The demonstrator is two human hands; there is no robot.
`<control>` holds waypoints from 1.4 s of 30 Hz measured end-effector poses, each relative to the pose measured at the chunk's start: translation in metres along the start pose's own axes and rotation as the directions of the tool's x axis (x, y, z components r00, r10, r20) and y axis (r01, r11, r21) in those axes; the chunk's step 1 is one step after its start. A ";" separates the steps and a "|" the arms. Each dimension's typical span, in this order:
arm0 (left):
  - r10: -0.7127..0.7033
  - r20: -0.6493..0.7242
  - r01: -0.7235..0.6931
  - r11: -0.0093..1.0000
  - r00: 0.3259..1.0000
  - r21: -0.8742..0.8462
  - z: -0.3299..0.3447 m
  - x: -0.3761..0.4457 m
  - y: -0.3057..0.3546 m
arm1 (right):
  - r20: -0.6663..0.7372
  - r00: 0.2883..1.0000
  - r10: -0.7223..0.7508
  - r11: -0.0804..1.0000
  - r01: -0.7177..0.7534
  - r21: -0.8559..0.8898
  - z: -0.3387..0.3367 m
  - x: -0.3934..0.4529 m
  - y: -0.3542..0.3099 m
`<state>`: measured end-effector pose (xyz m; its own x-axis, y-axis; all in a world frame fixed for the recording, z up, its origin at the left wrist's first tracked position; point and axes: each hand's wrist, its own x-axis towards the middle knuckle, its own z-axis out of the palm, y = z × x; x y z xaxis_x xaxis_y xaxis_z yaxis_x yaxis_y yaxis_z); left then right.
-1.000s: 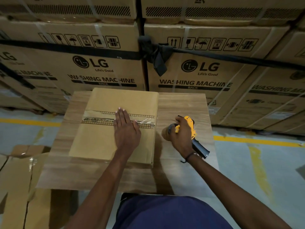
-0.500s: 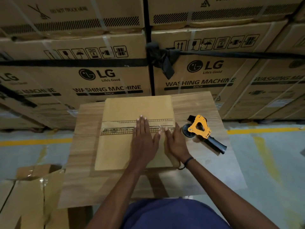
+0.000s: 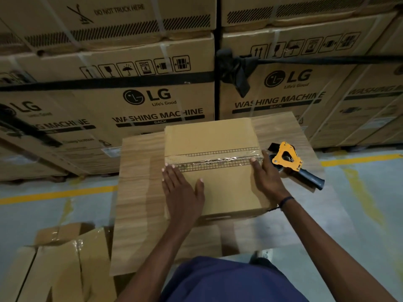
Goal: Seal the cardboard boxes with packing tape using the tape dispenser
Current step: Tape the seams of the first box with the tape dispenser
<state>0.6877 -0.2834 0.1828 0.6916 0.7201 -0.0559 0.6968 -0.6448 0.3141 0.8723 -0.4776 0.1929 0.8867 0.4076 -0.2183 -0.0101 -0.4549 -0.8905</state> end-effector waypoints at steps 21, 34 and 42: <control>0.101 -0.035 -0.103 0.993 0.994 -0.061 0.010 -0.009 0.028 | 0.165 0.968 -0.189 0.603 0.247 -0.759 0.053 0.019 -0.032; 0.539 0.180 -0.552 0.833 0.823 0.029 -0.010 0.043 -0.019 | -0.202 0.952 -0.230 0.720 0.027 -0.694 0.020 0.026 -0.001; 0.545 0.150 -0.546 0.837 0.825 -0.033 -0.005 0.072 0.011 | -0.219 0.966 -0.137 0.765 -0.037 -0.642 0.005 0.014 0.012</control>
<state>0.7439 -0.2374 0.1872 0.9787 0.2047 -0.0171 0.1991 -0.9246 0.3249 0.8824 -0.4731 0.1766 0.9592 0.2828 -0.0020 0.2563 -0.8720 -0.4170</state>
